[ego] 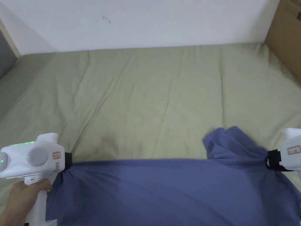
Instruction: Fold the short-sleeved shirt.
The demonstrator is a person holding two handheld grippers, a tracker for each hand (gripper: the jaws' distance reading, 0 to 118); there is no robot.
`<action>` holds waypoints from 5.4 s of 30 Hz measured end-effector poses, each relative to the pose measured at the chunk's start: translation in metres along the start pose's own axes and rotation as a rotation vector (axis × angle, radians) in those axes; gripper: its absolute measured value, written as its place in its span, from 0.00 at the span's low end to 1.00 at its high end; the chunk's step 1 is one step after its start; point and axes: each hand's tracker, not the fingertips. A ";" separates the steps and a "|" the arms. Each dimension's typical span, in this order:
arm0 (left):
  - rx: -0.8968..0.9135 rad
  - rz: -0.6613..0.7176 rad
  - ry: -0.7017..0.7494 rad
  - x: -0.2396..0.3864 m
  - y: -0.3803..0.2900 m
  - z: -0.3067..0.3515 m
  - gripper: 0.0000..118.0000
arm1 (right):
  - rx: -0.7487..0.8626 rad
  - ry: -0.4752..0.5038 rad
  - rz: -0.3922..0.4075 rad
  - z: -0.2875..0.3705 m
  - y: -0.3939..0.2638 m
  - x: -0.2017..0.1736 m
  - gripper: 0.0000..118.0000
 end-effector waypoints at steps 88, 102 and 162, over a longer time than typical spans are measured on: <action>0.204 0.248 -0.525 0.007 -0.201 0.224 0.07 | 0.094 0.275 0.173 0.159 -0.257 -0.125 0.01; -0.071 -0.231 -0.690 0.239 -0.244 0.169 0.09 | 0.152 0.190 -0.055 0.180 -0.277 -0.036 0.01; -0.273 0.483 -1.022 0.042 -0.273 0.090 0.95 | 0.098 0.173 0.048 0.172 -0.271 -0.082 0.01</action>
